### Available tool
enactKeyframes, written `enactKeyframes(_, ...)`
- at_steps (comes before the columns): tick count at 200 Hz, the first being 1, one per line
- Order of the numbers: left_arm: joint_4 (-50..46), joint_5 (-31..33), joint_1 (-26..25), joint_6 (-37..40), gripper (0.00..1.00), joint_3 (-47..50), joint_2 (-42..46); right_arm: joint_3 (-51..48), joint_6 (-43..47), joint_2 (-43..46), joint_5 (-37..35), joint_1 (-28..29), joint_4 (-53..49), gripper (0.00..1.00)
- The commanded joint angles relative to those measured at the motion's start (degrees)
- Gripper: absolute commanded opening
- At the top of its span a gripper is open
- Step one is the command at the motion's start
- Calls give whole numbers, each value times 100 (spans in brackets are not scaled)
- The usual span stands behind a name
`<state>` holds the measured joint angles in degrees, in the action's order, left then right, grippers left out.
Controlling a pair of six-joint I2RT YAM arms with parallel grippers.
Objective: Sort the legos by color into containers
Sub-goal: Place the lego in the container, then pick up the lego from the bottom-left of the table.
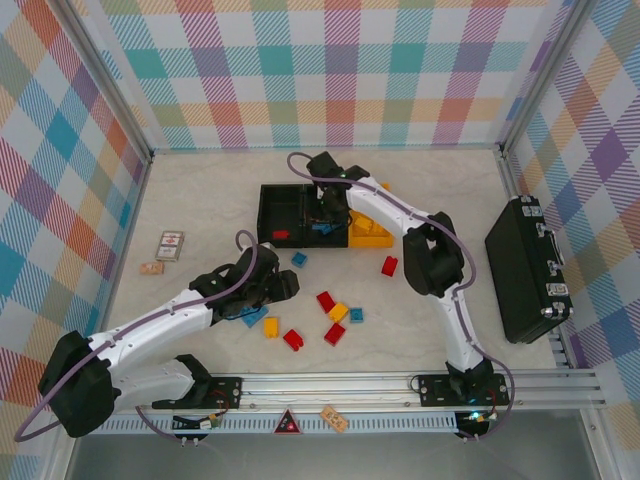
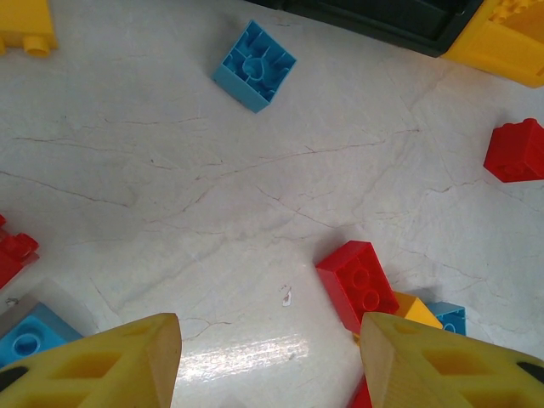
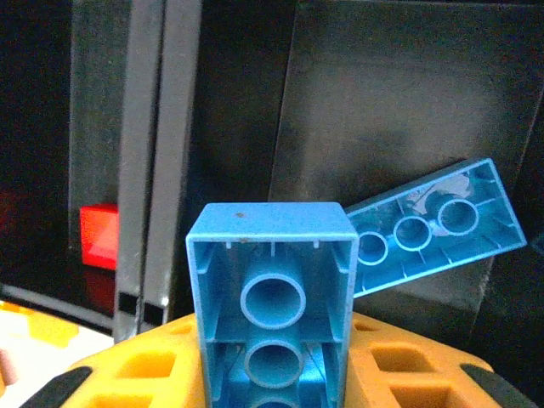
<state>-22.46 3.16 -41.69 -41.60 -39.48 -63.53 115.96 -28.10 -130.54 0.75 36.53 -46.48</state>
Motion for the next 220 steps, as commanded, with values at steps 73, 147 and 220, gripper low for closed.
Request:
enactKeyframes(73,-115,140,76,-131,58,79,-37,158,-82,108,162,-67,-84,47)
enactKeyframes(147,-316,297,115,-190,58,73,124,-1669,-98,1705,145,7,648,47)
enactKeyframes(220,-909,595,210,-329,58,-74,156,-3365,-209,3070,231,159,1149,47)
